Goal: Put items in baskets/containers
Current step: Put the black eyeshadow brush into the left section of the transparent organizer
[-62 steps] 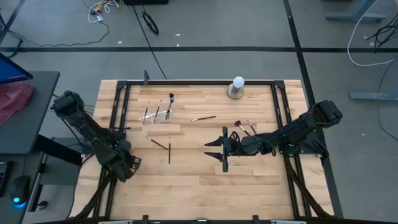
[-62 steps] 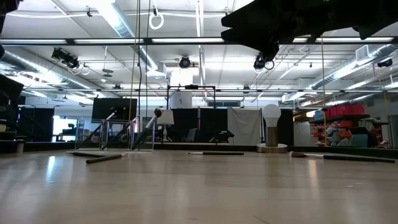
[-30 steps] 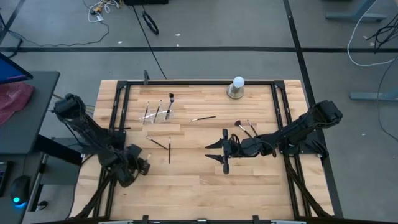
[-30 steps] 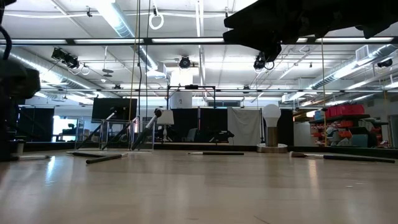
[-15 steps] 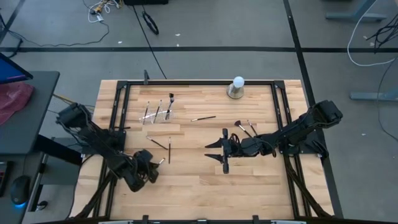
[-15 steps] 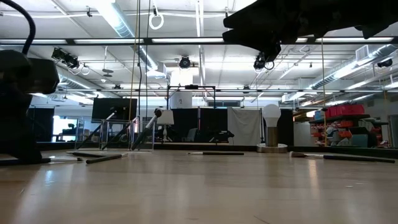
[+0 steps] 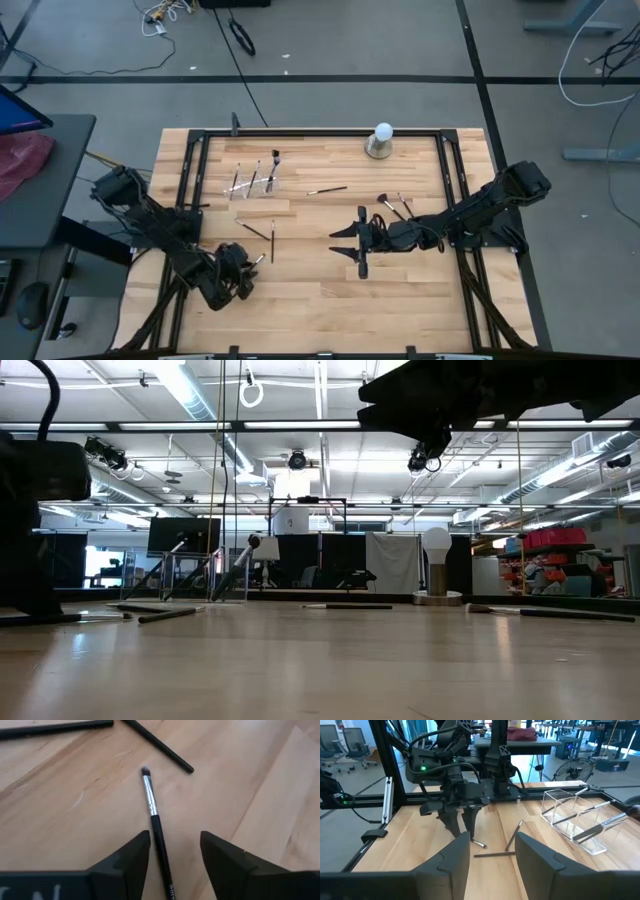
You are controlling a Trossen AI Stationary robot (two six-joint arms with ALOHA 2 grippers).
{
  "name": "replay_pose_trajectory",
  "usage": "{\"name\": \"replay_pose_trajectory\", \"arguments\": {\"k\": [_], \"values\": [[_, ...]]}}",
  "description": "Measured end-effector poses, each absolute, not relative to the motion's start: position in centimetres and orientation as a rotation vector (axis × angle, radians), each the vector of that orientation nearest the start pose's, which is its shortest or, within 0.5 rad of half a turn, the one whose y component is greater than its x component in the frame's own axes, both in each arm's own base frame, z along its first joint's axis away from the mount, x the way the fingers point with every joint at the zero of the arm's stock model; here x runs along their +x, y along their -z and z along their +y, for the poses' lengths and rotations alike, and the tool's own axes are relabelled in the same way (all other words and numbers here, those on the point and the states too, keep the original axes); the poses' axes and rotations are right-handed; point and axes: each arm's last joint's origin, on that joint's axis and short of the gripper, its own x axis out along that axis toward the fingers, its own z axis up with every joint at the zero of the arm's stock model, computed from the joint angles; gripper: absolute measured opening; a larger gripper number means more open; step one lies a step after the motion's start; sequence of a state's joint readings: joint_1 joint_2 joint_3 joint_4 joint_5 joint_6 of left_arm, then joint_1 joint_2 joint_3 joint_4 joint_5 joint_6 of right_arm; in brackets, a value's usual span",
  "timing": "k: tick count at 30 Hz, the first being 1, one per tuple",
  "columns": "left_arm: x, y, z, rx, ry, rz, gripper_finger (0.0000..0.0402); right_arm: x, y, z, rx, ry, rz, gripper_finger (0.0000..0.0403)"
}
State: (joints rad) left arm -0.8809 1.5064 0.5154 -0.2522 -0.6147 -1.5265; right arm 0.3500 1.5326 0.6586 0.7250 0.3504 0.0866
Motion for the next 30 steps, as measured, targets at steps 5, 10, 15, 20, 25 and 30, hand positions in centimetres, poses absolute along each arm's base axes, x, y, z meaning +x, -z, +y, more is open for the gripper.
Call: {"name": "replay_pose_trajectory", "arguments": {"k": [5, 10, 15, 20, 25, 30], "values": [[14.5, -11.1, -16.3, -0.450, -0.416, 0.782, 0.0187, 29.2, -20.5, 9.6, 0.039, 0.006, 0.132, 0.0158], [14.0, -11.1, -16.1, -0.353, -0.437, 0.762, 0.0163, 29.2, -20.8, 9.6, 0.052, 0.005, 0.098, 0.0158], [14.0, -10.9, -16.1, -0.303, -0.457, 0.694, 0.0144, 29.3, -20.8, 9.6, 0.054, 0.007, 0.096, 0.0158], [14.4, -9.4, -16.6, -0.280, -0.462, 0.687, 0.0138, 29.3, -20.9, 9.6, 0.055, 0.006, 0.092, 0.0158], [14.6, -8.3, -16.8, -0.278, -0.488, 0.636, 0.0138, 29.3, -20.9, 9.5, 0.056, 0.007, 0.090, 0.0158], [14.2, -7.7, -17.1, -0.266, -0.490, 0.636, 0.0138, 29.3, -20.9, 9.5, 0.056, 0.007, 0.090, 0.0158]]}}
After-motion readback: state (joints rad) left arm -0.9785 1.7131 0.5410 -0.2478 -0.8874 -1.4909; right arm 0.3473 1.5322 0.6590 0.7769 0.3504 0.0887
